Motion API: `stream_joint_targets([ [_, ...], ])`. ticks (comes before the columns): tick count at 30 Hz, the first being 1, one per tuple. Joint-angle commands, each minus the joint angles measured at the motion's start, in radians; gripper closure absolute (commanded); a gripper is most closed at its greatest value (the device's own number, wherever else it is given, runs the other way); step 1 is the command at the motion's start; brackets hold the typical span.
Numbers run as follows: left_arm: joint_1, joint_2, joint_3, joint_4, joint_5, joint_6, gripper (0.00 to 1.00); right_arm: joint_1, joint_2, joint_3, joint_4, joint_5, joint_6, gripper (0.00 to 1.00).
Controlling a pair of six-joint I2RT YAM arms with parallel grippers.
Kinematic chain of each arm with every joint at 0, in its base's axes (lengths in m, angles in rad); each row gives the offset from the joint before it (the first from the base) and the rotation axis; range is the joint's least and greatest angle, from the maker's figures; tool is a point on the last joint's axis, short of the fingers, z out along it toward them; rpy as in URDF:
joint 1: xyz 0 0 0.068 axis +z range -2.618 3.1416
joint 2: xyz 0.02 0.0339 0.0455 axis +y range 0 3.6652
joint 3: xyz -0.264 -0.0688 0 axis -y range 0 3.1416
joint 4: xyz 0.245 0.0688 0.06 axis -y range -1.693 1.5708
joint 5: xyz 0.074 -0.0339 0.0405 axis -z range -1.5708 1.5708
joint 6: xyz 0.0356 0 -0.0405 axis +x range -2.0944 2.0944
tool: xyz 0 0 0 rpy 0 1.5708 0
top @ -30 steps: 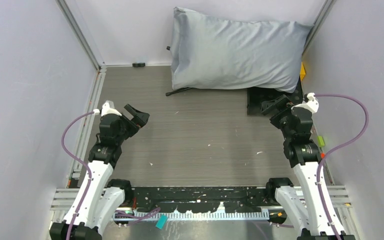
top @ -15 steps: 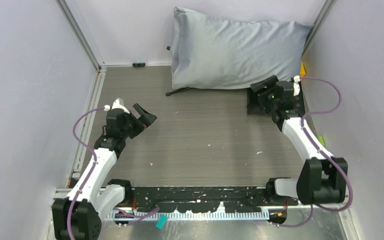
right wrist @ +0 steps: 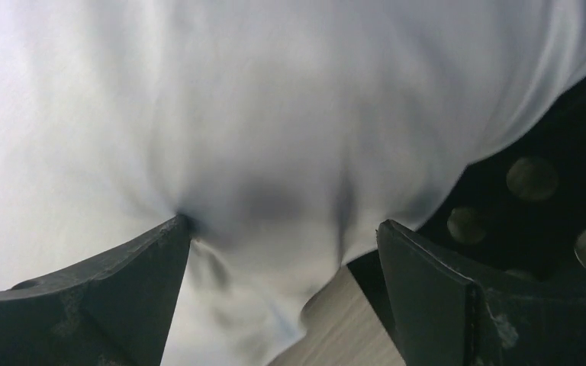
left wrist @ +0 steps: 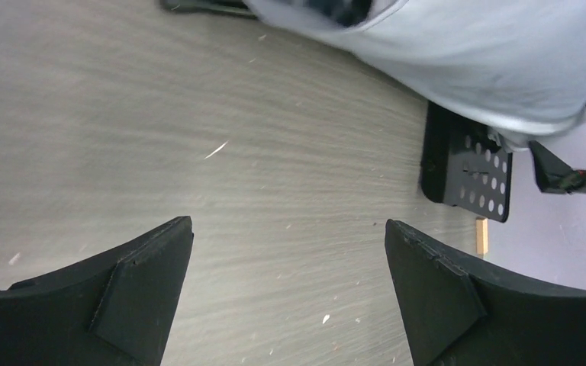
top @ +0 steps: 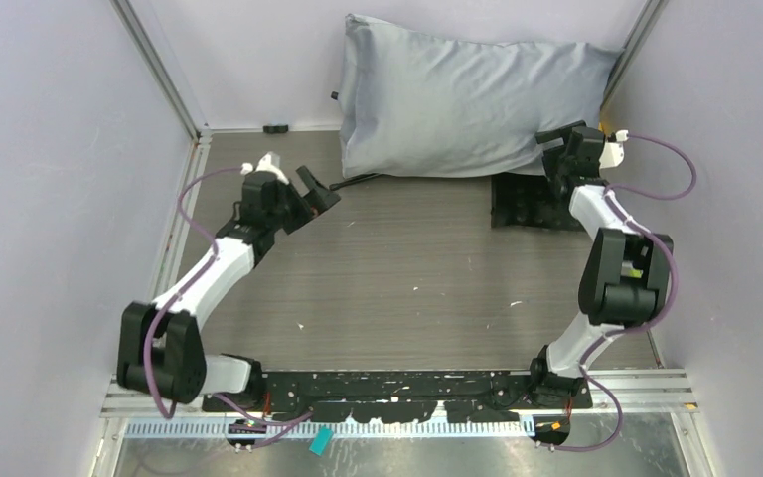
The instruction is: Remove the pillowcase from the pillow
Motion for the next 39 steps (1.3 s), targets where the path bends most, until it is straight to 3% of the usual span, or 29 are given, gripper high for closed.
stream_joint_targets([
  [1,-0.081,0.140,0.144,0.180,-0.023,0.037,0.00,-0.010,0.110,0.127,0.071,0.037,0.055,0.03],
  [4,-0.123,0.251,0.259,0.193,-0.049,0.051,0.00,-0.014,0.183,0.198,0.060,0.007,0.051,0.03],
  [5,-0.129,0.285,0.296,0.192,-0.055,0.055,0.00,-0.015,0.199,0.210,0.066,-0.002,0.043,0.10],
  [6,-0.131,0.317,0.330,0.188,-0.058,0.059,0.00,-0.016,0.206,0.217,0.069,-0.006,0.039,0.22],
  [9,-0.131,0.399,0.439,0.177,-0.055,0.091,0.00,-0.023,0.202,0.198,0.116,-0.032,0.041,0.80],
  [11,-0.131,0.448,0.504,0.155,-0.059,0.120,0.00,-0.025,0.185,0.185,0.129,-0.037,0.040,0.98],
  [18,-0.131,0.581,0.655,0.139,-0.051,0.153,0.02,-0.025,0.109,0.158,0.143,-0.030,-0.016,1.00],
  [20,-0.131,0.622,0.688,0.167,0.006,0.135,0.09,-0.025,0.098,0.170,0.134,-0.039,-0.030,1.00],
  [25,-0.131,0.663,0.758,0.293,0.156,0.073,0.60,-0.024,0.058,0.226,0.088,-0.056,-0.057,1.00],
  [29,-0.128,0.603,0.797,0.318,0.155,0.083,0.97,-0.025,-0.001,0.293,0.036,-0.061,-0.086,1.00],
  [39,-0.079,0.522,1.143,0.160,0.128,0.119,1.00,-0.025,-0.084,0.515,0.050,-0.077,-0.171,1.00],
])
